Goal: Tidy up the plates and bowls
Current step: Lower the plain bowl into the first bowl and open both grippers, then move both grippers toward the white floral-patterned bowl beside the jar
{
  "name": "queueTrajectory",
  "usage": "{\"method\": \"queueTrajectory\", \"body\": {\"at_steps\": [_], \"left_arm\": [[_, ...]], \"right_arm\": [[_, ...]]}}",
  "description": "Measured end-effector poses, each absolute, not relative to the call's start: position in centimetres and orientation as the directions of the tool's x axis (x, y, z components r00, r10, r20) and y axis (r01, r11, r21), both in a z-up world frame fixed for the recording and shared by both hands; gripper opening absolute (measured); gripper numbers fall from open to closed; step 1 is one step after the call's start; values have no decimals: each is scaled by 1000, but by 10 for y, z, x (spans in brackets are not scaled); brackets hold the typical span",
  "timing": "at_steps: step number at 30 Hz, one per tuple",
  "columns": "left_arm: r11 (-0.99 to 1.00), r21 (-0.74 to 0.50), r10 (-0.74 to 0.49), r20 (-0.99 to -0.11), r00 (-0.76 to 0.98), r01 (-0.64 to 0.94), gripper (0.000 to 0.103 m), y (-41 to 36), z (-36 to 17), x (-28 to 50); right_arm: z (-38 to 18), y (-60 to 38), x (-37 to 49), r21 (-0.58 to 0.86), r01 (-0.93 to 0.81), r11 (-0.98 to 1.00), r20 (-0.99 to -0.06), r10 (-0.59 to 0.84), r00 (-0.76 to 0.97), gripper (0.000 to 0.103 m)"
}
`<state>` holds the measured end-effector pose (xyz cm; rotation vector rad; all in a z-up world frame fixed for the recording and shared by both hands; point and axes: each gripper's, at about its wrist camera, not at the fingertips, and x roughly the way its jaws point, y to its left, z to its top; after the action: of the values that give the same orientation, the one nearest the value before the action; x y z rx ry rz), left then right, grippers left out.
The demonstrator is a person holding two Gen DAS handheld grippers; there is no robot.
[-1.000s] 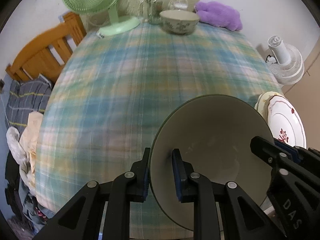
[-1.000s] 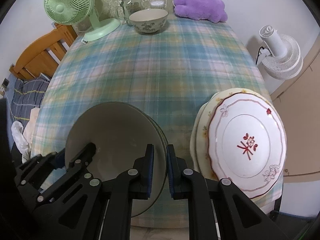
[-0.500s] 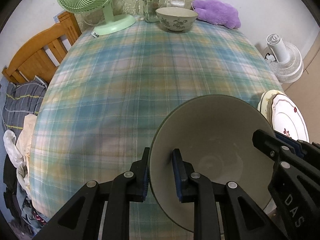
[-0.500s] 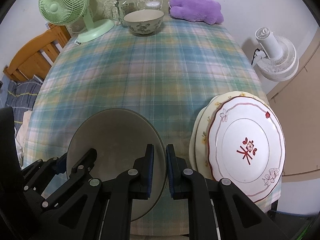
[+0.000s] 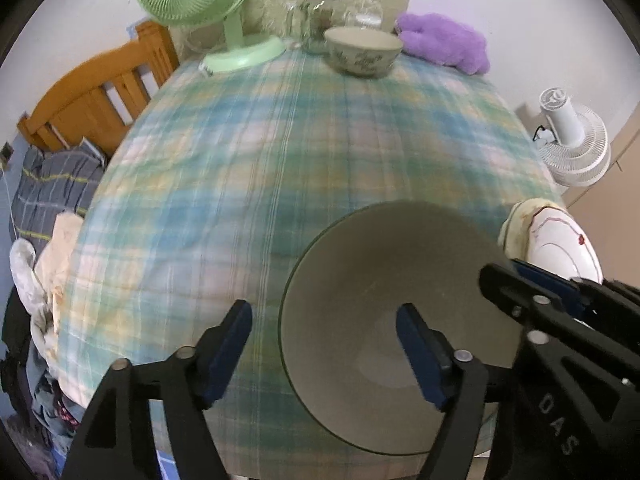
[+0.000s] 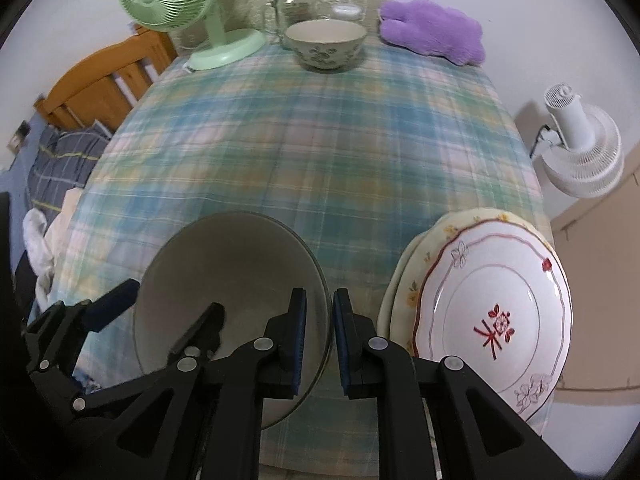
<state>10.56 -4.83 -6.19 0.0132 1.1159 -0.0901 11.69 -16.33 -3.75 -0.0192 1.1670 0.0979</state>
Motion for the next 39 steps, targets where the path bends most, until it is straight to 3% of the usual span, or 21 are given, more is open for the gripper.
{"method": "queueTrajectory", "body": {"at_steps": [6,16,23,39], "left_arm": [[995,-26,-68,-878,474,94,82,-45,-39,117],[992,-26,-90,-836,541,125,82,-40,-1,166],[996,-17,-65,-812,580,88,85,-47,15,214],[998,-33,13,-768,641,-60,85,-68,23,327]], "right_arm": [[-17,-161,126,42,-91,995,-902,77,425,22],[23,-160,164,20,-7,1000,-852,21,524,59],[41,-171,211,19,1,1000,-827,16,563,73],[50,-194,345,22,-101,995,-783,80,617,75]]}}
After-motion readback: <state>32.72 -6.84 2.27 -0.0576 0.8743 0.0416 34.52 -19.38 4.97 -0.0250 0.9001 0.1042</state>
